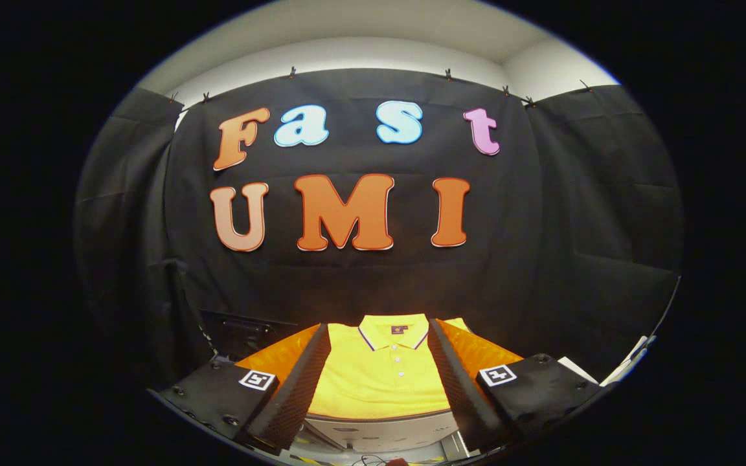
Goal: Put the clothes into the washing machine and then close the washing machine lid.
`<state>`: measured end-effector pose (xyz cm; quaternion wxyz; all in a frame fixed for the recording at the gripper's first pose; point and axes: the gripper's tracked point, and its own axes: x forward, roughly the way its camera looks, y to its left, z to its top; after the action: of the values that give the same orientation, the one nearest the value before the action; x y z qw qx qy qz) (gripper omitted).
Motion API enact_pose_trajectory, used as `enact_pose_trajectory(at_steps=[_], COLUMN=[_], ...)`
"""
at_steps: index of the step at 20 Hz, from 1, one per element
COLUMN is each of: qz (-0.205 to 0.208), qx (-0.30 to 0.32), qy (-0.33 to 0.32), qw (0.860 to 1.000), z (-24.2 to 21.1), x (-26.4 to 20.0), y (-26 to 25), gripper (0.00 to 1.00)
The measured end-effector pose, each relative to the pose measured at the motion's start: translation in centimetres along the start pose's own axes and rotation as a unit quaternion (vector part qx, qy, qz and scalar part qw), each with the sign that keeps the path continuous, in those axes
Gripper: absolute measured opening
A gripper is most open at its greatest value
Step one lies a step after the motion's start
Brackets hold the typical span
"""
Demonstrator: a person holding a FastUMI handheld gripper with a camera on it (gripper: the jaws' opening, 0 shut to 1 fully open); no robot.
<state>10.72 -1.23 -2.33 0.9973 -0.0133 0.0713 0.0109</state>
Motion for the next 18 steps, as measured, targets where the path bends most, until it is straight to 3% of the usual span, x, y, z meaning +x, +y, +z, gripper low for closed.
enact_pose_trajectory(at_steps=[11, 18], qz=[-0.01, -0.017], qx=[-0.005, -0.002], qy=[0.11, 0.213], qw=[0.994, 0.977], z=[-6.7, -13.5], x=[14.0, 19.4], y=[-2.2, -4.5], gripper=[0.99, 0.99])
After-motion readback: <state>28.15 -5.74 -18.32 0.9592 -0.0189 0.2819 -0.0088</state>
